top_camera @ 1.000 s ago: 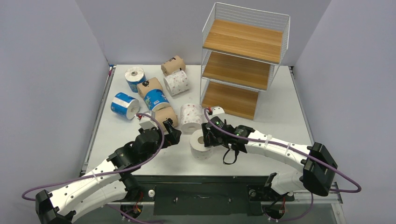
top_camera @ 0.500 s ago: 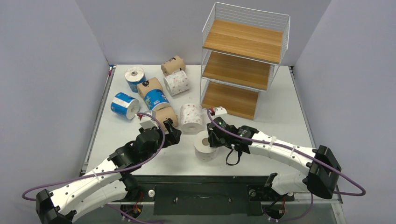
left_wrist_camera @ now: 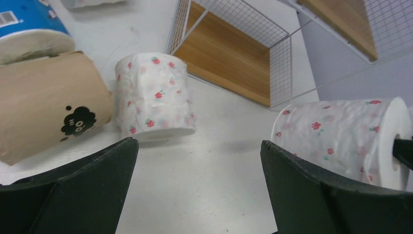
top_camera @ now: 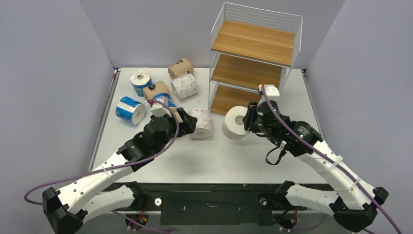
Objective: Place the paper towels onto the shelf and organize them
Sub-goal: Pick up the paper towel from the center of the board, then place the paper towel on the shelf.
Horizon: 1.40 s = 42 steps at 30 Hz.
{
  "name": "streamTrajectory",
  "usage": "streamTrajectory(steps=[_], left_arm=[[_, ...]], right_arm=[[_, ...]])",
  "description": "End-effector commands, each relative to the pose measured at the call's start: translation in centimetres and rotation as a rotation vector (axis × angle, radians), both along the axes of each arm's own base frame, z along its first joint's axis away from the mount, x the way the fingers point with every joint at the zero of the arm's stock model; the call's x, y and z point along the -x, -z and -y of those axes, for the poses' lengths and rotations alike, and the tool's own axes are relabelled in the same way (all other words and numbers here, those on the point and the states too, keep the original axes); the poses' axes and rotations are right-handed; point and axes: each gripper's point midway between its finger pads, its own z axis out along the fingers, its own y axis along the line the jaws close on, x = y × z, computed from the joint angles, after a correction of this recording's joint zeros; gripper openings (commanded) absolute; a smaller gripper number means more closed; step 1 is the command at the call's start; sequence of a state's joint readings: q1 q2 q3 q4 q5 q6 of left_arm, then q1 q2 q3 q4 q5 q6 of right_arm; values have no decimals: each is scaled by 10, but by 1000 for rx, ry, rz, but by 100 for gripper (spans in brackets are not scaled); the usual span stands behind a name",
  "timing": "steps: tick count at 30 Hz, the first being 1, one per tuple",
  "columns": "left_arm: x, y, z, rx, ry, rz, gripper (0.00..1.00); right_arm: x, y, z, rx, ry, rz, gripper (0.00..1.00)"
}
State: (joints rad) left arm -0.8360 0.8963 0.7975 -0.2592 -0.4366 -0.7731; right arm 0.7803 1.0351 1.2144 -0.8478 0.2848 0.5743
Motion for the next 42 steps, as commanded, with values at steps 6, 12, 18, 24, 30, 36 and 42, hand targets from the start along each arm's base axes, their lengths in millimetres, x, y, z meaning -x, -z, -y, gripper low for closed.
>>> streamTrajectory(steps=[6,12,18,24,30,36,42], left_arm=[[-25,-115,54,189,147,284,96],[-34,-174,79,228,224,450,96],[-33,-198,109,291,339,621,96],[-30,-172,140,260,473,695,96],[-38,-151,163,175,536,737,96],[-44,-145,173,113,567,818,96],[-45,-136,184,102,606,844,96]], right_arm=[[-9,-118,64,-66,187,229,32],[-9,-177,81,-127,246,318,33],[-20,-173,82,-120,287,301,33],[-34,-155,81,-151,336,278,33],[-53,-140,83,-205,387,236,33],[-67,-130,92,-284,452,184,33],[-77,-126,93,-317,470,157,33]])
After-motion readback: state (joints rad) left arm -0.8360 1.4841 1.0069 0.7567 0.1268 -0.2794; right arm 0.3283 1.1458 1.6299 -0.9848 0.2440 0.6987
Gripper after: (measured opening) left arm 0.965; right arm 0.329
